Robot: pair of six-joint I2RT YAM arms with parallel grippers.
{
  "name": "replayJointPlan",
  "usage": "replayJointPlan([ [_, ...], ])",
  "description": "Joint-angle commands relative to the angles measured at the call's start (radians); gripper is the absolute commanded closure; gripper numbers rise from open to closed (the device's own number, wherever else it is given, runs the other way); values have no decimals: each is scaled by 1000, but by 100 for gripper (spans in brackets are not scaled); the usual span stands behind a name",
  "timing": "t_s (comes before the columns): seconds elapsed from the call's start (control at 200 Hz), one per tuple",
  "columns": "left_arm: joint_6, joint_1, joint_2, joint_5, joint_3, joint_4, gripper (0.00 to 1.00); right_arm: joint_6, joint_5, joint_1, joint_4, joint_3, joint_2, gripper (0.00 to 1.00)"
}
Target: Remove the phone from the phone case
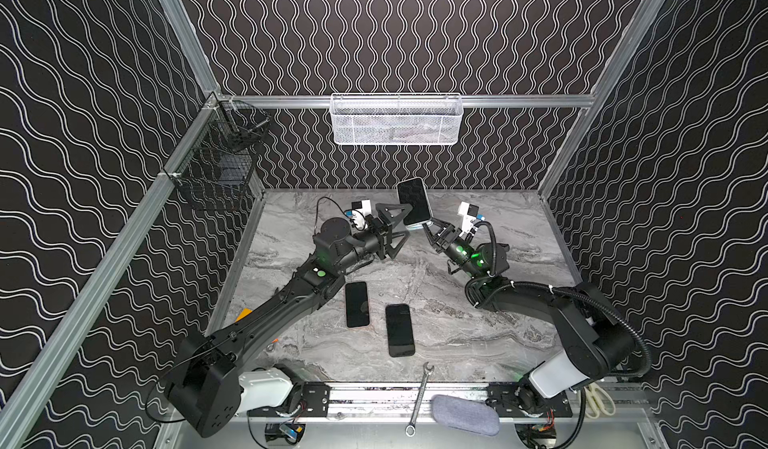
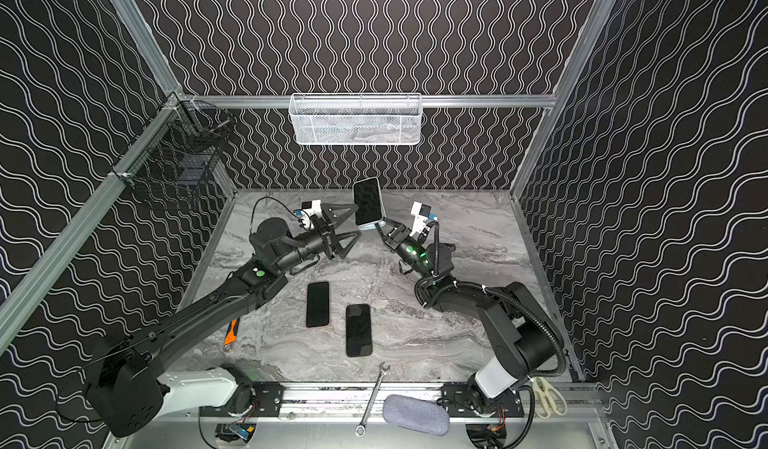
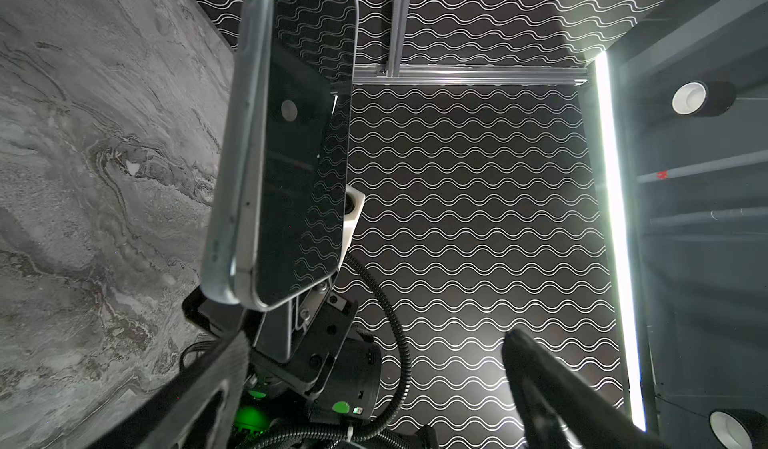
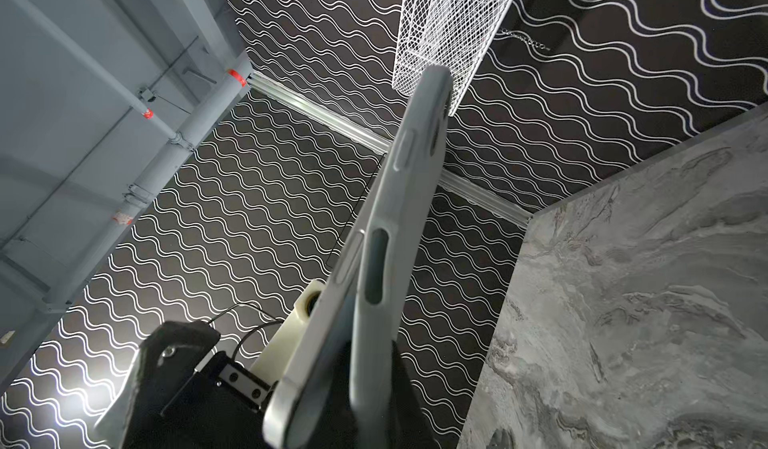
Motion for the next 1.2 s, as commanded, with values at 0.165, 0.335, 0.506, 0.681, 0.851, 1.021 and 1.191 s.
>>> replayJointPlan([
  [0.165,-23,0,16,-2,-9,54,1,-10,17,15,81,-4,-13,97],
  [0.335,-31,0,24,-5,-12,71,1,-15,20,22,84,-18,-16,97],
  [0.506,-33,1,25,-9,-15,84,1,-18,28,24,90,-38,-23,97],
  [0.681,-45,5,33,-9,-30,99,1,-17,33,27,104,-53,-31,97],
  [0.851,-41,17,35,-12,-37,109,1,-27,37,30,99,-67,-48,97],
  [1.021,-35,28,39,-12,-49,112,5,-31,37,40,99,-73,-55,97],
  [1.191,-24,30,49,-4,-46,118,10,-35,45,54,100,-84,-56,97],
])
